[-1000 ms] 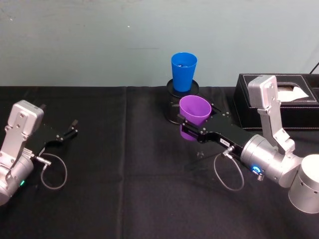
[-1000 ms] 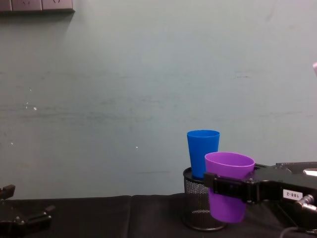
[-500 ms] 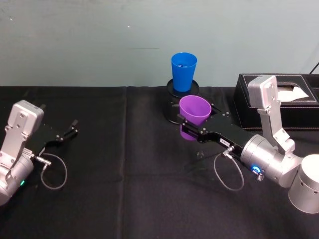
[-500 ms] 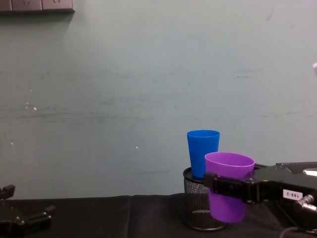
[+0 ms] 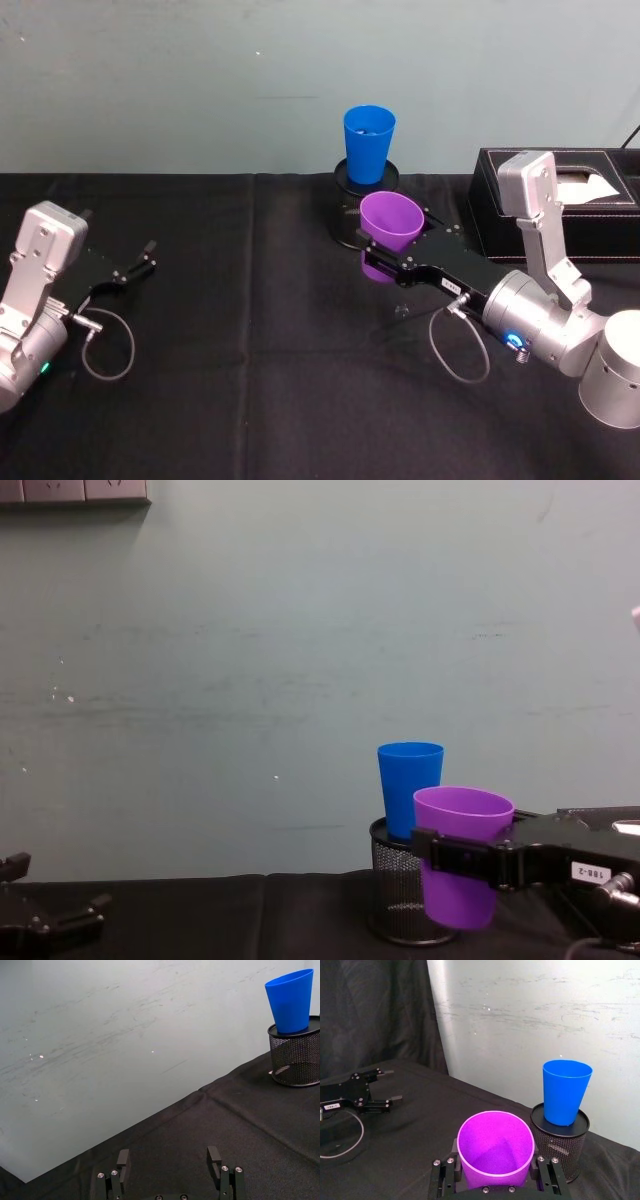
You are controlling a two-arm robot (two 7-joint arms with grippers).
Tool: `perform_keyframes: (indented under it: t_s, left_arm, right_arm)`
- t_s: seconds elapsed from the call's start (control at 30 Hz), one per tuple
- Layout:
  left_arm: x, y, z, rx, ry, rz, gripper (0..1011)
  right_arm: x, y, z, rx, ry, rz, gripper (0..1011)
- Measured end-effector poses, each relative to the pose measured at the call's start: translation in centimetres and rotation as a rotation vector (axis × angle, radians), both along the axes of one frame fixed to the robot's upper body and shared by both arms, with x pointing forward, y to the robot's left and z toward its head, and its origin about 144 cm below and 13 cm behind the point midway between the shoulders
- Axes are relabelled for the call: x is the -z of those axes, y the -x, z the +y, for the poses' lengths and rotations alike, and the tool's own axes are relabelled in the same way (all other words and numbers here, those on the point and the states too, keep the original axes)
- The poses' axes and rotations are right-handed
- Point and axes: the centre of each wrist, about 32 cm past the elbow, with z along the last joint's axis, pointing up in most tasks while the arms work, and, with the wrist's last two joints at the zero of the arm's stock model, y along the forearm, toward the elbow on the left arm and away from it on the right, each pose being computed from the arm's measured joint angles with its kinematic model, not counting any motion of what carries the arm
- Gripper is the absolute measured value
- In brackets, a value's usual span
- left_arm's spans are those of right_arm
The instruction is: Pick up one cup with a gripper and tap it against the other cup.
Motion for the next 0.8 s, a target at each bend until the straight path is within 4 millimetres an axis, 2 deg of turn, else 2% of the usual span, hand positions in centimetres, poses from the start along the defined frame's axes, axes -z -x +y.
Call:
perform_keyframes:
  t_s: [0.8]
  left_arm:
    - [0.0, 0.0, 0.0, 0.0, 0.0, 0.0, 1000]
  right_arm:
    - [0.0, 0.0, 0.0, 0.0, 0.0, 0.0, 737]
